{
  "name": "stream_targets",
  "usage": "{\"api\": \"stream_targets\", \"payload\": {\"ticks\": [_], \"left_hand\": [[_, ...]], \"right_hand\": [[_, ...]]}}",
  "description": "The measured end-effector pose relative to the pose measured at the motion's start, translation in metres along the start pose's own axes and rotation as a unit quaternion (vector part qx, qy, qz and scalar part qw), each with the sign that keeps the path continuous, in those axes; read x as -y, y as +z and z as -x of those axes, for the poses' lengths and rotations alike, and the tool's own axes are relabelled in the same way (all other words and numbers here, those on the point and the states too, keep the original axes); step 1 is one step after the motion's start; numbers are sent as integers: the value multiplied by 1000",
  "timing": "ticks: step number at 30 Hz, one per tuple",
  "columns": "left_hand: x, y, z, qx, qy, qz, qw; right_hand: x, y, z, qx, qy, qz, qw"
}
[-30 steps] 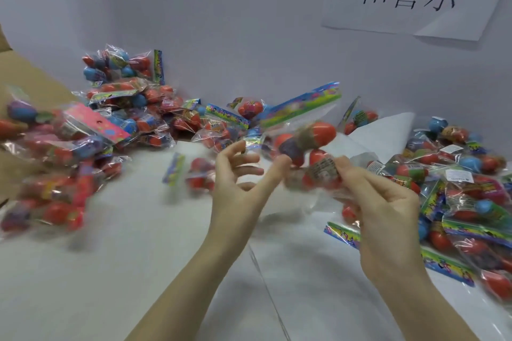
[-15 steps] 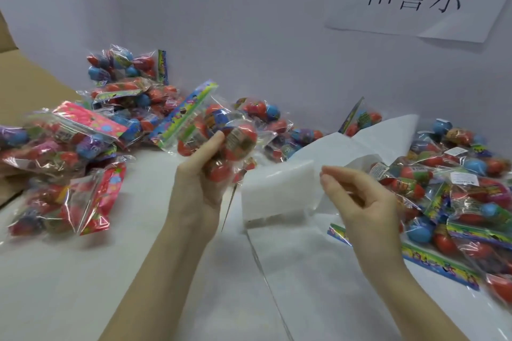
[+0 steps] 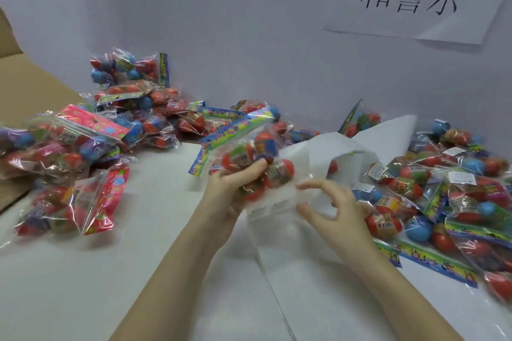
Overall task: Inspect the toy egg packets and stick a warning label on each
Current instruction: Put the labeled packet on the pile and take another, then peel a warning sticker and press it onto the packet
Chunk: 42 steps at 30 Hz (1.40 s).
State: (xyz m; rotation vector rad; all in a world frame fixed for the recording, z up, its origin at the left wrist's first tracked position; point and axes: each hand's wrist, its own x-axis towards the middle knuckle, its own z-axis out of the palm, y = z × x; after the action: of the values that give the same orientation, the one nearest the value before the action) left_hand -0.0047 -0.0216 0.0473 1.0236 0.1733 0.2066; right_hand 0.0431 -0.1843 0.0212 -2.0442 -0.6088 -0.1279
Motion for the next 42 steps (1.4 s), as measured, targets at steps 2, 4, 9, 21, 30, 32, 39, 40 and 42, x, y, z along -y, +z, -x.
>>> {"api": "stream_targets", "payload": {"ticks": [2, 4, 9, 21, 30, 32, 39, 40, 42], "left_hand": [[-5, -3, 0, -2, -7, 122, 993], [-9, -6, 0, -11, -23, 213, 977], [-12, -6, -3, -48, -30, 264, 963], [-17, -15, 7, 135, 81, 72, 985], [-13, -15, 10, 197, 31, -1, 980], [-10, -10, 10, 196, 21, -7, 980], [-2, -2, 6, 118, -17, 46, 992], [-2, -2, 6, 119, -16, 60, 991], [-1, -1, 6, 115, -13, 94, 989]], "right_hand": [[6, -4, 1, -24, -15, -45, 999], [10, -7, 1, -18, -2, -114, 993], [16, -10, 1, 1, 3, -221, 975], [18, -15, 1, -49, 14, -279, 959], [21, -16, 0, -40, 9, -244, 969], [22, -18, 0, -33, 17, -238, 971], [30, -11, 9, -75, -93, 8, 993], [30, -9, 10, -76, -99, 20, 992], [28, -7, 10, -71, -91, 29, 993]]}}
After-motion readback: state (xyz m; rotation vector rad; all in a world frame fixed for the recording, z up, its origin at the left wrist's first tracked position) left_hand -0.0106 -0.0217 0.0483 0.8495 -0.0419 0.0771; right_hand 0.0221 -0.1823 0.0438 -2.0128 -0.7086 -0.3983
